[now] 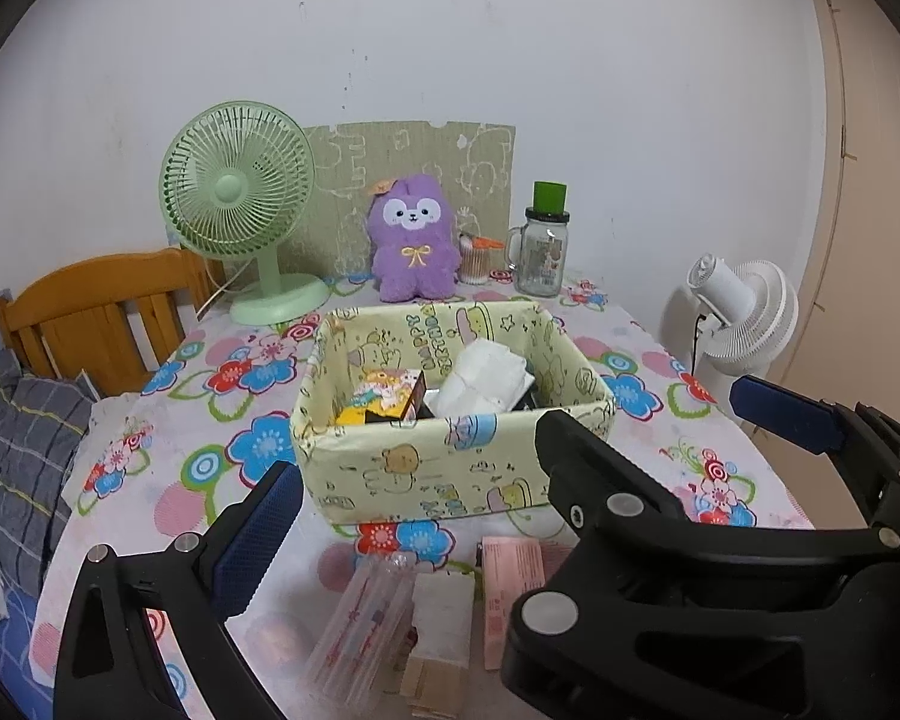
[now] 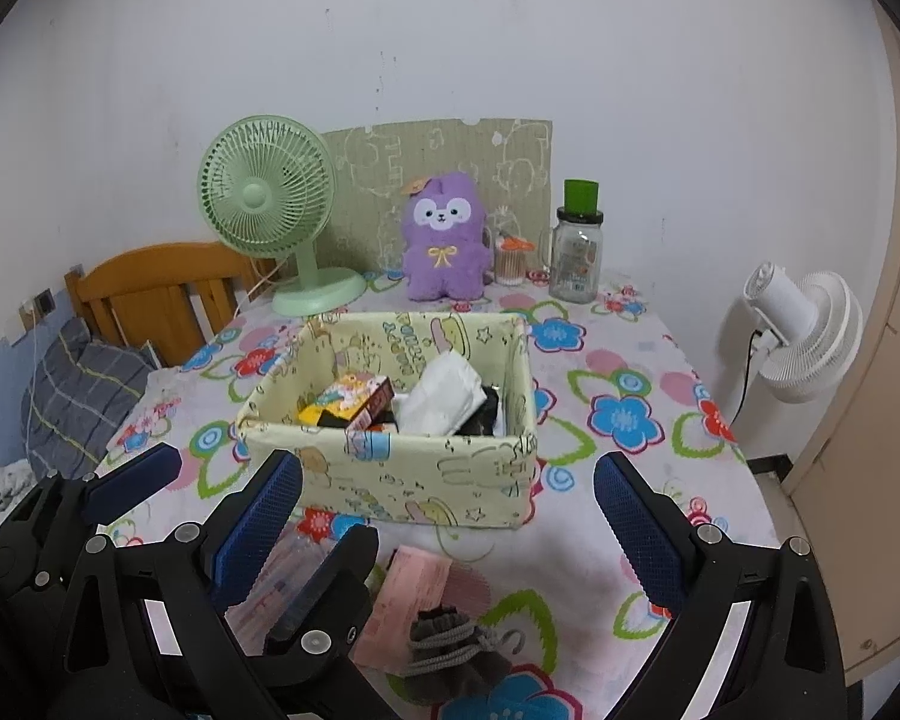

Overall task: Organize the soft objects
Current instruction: 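Withdraw both tools up out of the box toward the remaining items, then move the right tool down to the grey knit drawstring pouch, then close the right gripper on the grey knit pouch, then move the left tool to the pink paper packet while the right gripper holds the grey pouch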

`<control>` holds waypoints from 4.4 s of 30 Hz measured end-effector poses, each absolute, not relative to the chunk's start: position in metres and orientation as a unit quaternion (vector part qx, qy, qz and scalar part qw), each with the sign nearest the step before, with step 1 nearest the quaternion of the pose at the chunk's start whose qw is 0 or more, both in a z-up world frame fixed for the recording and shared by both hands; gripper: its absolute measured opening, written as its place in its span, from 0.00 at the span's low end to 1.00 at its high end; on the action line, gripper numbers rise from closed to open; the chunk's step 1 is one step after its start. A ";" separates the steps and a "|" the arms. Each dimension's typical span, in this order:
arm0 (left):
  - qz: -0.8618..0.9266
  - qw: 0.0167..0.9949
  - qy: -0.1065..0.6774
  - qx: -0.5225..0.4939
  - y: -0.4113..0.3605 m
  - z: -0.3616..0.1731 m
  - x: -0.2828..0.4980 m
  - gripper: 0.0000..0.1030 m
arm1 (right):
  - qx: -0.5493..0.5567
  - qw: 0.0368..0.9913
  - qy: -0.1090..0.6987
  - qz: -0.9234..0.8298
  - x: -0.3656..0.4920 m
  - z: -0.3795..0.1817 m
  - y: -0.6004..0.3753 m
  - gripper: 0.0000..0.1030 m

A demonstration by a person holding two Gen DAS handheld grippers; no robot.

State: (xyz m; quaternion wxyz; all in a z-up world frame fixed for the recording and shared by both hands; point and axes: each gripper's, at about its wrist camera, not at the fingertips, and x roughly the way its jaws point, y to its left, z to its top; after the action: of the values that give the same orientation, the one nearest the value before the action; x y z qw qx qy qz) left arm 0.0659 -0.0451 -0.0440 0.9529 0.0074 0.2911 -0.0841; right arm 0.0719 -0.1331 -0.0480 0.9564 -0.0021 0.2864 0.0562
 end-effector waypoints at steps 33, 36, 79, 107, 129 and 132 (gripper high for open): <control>-0.079 0.934 0.348 0.012 -0.044 -0.105 0.068 0.99 | 0.015 0.935 0.349 0.059 0.076 -0.114 -0.134 0.94; -0.078 0.931 0.356 0.013 -0.044 -0.111 0.070 0.99 | 0.018 0.932 0.358 0.059 0.077 -0.120 -0.135 0.93; -0.075 0.912 0.399 0.052 -0.055 -0.137 0.068 0.99 | 0.063 0.903 0.420 0.066 0.079 -0.156 -0.146 0.67; -0.068 0.910 0.405 0.063 -0.070 -0.135 0.073 0.89 | 0.078 0.903 0.419 0.049 0.079 -0.153 -0.167 0.47; -0.101 0.898 0.424 0.061 -0.108 -0.142 0.096 0.70 | 0.102 0.901 0.421 0.025 0.091 -0.157 -0.200 0.47; -0.106 0.895 0.430 0.054 -0.107 -0.144 0.099 0.69 | 0.102 0.901 0.422 0.024 0.093 -0.157 -0.200 0.47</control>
State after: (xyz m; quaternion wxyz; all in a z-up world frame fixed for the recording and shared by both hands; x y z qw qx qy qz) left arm 0.0993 -0.1069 -0.1441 0.8948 0.0535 0.4305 -0.1057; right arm 0.0927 -0.2003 -0.1568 0.9007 0.1018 0.4216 0.0237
